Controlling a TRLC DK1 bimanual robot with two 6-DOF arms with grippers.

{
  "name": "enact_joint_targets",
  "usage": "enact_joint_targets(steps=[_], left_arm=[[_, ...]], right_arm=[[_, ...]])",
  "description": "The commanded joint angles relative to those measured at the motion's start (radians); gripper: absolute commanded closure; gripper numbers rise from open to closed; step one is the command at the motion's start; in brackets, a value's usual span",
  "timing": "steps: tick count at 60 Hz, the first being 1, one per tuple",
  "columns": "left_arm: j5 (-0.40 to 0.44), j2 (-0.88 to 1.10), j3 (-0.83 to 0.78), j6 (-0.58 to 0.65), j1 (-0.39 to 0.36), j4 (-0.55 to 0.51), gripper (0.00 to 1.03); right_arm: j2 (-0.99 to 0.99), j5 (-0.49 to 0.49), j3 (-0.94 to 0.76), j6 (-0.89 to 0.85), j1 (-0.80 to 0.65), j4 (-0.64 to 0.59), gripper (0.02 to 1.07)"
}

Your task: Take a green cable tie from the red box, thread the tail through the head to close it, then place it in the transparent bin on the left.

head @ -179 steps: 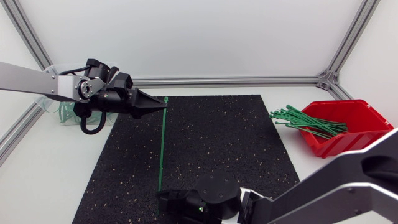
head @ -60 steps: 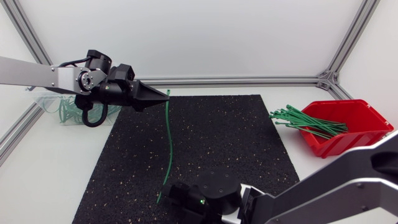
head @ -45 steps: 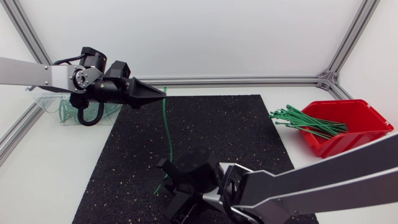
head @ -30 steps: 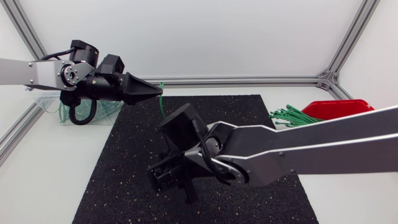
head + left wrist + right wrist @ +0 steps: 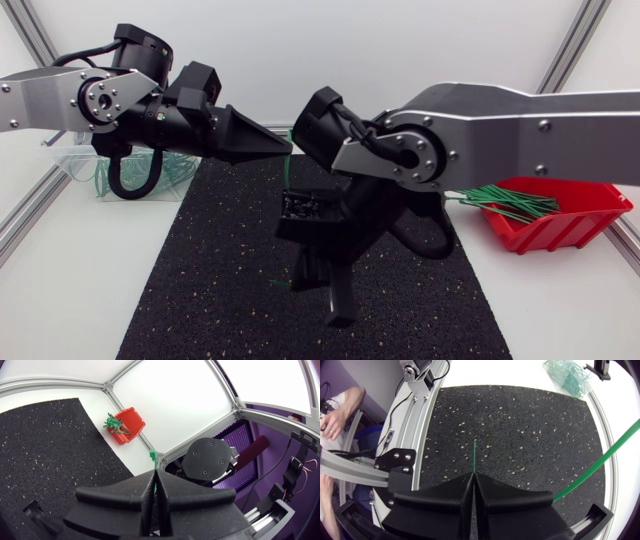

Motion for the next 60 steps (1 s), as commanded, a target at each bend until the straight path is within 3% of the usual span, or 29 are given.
enact_joint_targets(steps=[1,10,25,40,60], left_arm=[[-0.016,-0.028,-0.011,-0.038,-0.034,-0.006,1.00],[-0.044,-0.049,-0.006,-0.081,-0.076,0.003,1.00],[-0.044,-0.072,-0.057,-0.090,-0.082,0.037,1.00],[-0.037,-0.087,-0.132,-0.090,-0.013,0.127,1.00],[-0.001,-0.107,-0.155,-0.087,0.055,0.224,1.00]], right_arm=[[-0.039,-0.025,0.026,0.046,-0.011,-0.060,1.02],[-0.079,-0.132,0.086,0.086,-0.060,-0.195,1.02],[-0.062,-0.275,0.130,0.178,-0.145,-0.272,1.02],[-0.053,-0.362,0.198,0.247,-0.189,-0.315,1.02],[-0.016,-0.396,0.264,0.621,-0.215,-0.296,1.02]])
